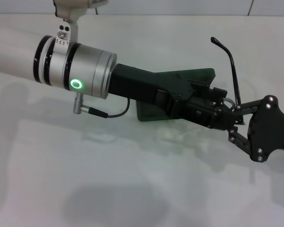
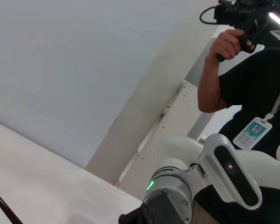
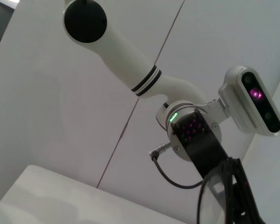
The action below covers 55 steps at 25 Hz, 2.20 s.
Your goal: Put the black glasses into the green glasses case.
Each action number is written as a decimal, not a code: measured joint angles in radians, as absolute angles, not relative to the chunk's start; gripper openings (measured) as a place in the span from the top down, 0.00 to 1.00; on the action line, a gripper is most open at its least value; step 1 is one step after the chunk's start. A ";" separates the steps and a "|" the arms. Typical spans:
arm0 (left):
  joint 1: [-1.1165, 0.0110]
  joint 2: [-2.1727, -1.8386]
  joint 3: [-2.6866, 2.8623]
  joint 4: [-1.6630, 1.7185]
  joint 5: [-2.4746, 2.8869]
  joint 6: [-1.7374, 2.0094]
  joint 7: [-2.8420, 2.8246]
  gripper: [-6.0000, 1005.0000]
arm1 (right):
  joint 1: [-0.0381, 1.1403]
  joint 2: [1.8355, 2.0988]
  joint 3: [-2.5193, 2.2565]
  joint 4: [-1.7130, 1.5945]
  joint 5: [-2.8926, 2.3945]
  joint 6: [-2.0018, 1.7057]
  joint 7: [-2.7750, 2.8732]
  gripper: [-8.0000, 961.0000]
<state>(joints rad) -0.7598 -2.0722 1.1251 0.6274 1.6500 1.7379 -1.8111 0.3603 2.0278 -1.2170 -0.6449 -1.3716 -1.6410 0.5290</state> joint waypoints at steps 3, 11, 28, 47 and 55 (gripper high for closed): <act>-0.760 -2.068 1.125 0.630 1.657 1.744 -1.815 0.12 | 0.361 2.028 -1.220 -0.643 -1.371 -1.641 0.529 0.82; -0.728 -2.022 1.022 0.629 1.638 1.765 -1.798 0.12 | 0.332 2.018 -1.222 -0.646 -1.372 -1.770 0.446 0.81; -0.731 -2.089 1.008 0.513 1.628 1.529 -1.567 0.12 | 0.544 2.028 -1.518 -0.346 -1.154 -1.910 0.371 0.79; -0.725 -2.091 1.012 0.514 1.601 1.687 -1.474 0.12 | 0.516 2.028 -1.573 -0.311 -0.981 -1.731 0.408 0.76; -0.646 -2.086 0.828 0.522 1.531 1.574 -1.398 0.12 | 0.441 2.028 -1.576 -0.391 -0.968 -1.478 0.312 0.75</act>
<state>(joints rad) -0.6463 -2.0857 0.8285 0.5216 1.5310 1.5740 -1.3979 0.4414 2.0278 -1.5760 -0.3909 -0.9683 -1.4781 0.3125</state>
